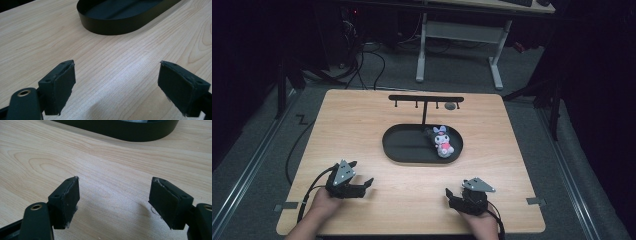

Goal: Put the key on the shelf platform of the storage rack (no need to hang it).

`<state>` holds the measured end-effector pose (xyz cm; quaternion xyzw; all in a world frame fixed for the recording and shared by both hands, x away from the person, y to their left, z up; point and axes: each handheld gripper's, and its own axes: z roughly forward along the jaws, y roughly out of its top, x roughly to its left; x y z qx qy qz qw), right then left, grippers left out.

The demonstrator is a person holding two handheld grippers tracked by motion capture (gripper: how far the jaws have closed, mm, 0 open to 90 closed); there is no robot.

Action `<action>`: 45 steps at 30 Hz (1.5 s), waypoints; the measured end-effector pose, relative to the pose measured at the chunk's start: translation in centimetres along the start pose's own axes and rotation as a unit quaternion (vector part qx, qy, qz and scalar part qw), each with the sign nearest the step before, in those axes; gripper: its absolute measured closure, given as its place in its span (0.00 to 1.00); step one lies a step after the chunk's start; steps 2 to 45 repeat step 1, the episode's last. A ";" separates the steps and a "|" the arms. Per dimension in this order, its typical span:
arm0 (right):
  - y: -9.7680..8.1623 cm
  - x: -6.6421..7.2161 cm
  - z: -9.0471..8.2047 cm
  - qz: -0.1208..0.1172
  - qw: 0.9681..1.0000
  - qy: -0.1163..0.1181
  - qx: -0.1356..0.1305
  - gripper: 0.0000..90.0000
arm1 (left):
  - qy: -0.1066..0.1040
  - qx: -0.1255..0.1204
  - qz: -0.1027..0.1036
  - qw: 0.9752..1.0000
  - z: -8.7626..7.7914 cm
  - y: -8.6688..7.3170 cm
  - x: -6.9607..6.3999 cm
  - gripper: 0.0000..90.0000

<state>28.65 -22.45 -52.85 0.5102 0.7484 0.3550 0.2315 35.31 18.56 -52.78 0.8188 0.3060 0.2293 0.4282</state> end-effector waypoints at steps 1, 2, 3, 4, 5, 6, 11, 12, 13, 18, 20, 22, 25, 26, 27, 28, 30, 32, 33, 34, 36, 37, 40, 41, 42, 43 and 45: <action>0.0 0.0 0.0 0.000 1.000 0.000 0.001 0.27 | 0.000 0.000 -0.001 1.000 0.0 0.0 0.0 0.17; 0.0 0.0 0.0 0.000 1.000 0.000 0.001 0.27 | 0.000 0.000 -0.001 1.000 0.0 0.0 0.0 0.17; 0.0 0.0 0.0 0.000 1.000 0.000 0.001 0.27 | 0.000 0.000 -0.001 1.000 0.0 0.0 0.0 0.17; 0.0 0.0 0.0 0.000 1.000 0.000 0.001 0.27 | 0.000 0.000 -0.001 1.000 0.0 0.0 0.0 0.17; 0.0 0.0 0.0 0.000 1.000 0.000 0.001 0.27 | 0.000 0.000 -0.001 1.000 0.0 0.0 0.0 0.17; 0.0 0.0 0.0 0.000 1.000 0.000 0.001 0.27 | 0.000 0.000 -0.001 1.000 0.0 0.0 0.0 0.17; 0.0 0.0 0.0 0.000 1.000 0.000 0.001 0.27 | 0.000 0.000 -0.001 1.000 0.0 0.0 0.0 0.17; 0.0 0.0 0.0 0.000 1.000 0.000 0.001 0.27 | 0.000 0.000 -0.001 1.000 0.0 0.0 0.0 0.17; 0.0 0.0 0.0 0.000 1.000 0.000 0.001 0.27 | 0.000 0.000 -0.001 1.000 0.0 0.0 0.0 0.17; 0.0 0.0 0.0 0.000 1.000 0.000 0.001 0.27 | 0.000 0.000 -0.001 1.000 0.0 0.0 0.0 0.17; 0.0 0.0 0.0 0.000 1.000 0.000 0.001 0.27 | 0.000 0.000 -0.001 1.000 0.0 0.0 0.0 0.17; 0.0 0.0 0.0 0.000 1.000 0.000 0.001 0.27 | 0.000 0.000 -0.001 1.000 0.0 0.0 0.0 0.17; 0.0 0.0 0.0 0.000 1.000 0.000 0.001 0.27 | 0.000 0.000 -0.001 1.000 0.0 0.0 0.0 0.17; 0.0 0.0 0.0 0.000 1.000 0.000 0.001 0.27 | 0.000 0.000 -0.001 1.000 0.0 0.0 0.0 0.17; 0.0 0.0 0.0 0.000 1.000 0.000 0.001 0.27 | 0.000 0.000 -0.001 1.000 0.0 0.0 0.0 0.17; 0.0 0.0 0.0 0.000 1.000 0.000 0.001 0.27 | 0.000 0.000 -0.001 1.000 0.0 0.0 0.0 0.17; 0.0 0.0 0.0 0.000 1.000 0.000 0.001 0.27 | 0.000 0.000 -0.001 1.000 0.0 0.0 0.0 0.17; 0.0 0.0 0.0 0.000 1.000 0.000 0.001 0.27 | 0.000 0.000 -0.001 1.000 0.0 0.0 0.0 0.17; 0.0 0.0 0.0 0.000 1.000 0.000 0.001 0.27 | 0.000 0.000 -0.001 1.000 0.0 0.0 0.0 0.17; 0.0 0.0 0.0 0.000 1.000 0.000 0.001 0.27 | 0.000 0.000 -0.001 1.000 0.0 0.0 0.0 0.17; 0.0 0.0 0.0 0.000 1.000 0.000 0.001 0.27 | 0.000 0.000 -0.001 1.000 0.0 0.0 0.0 0.17; 0.0 0.0 0.0 0.000 1.000 0.000 0.001 0.27 | 0.000 0.000 -0.001 1.000 0.0 0.0 0.0 0.17; 0.0 0.0 0.0 0.000 1.000 0.000 0.001 0.27 | 0.000 0.000 -0.001 1.000 0.0 0.0 0.0 0.17; 0.0 0.0 0.0 0.000 1.000 0.000 0.001 0.27 | 0.000 0.000 -0.001 1.000 0.0 0.0 0.0 0.17; 0.0 0.0 0.0 0.000 1.000 0.000 0.001 0.27 | 0.000 0.000 -0.001 1.000 0.0 0.0 0.0 0.17; 0.0 0.0 0.0 0.000 1.000 0.000 0.001 0.27 | 0.000 0.000 -0.001 1.000 0.0 0.0 0.0 0.17; 0.0 0.0 0.0 0.000 1.000 0.000 0.001 0.27 | 0.000 0.000 -0.001 1.000 0.0 0.0 0.0 0.17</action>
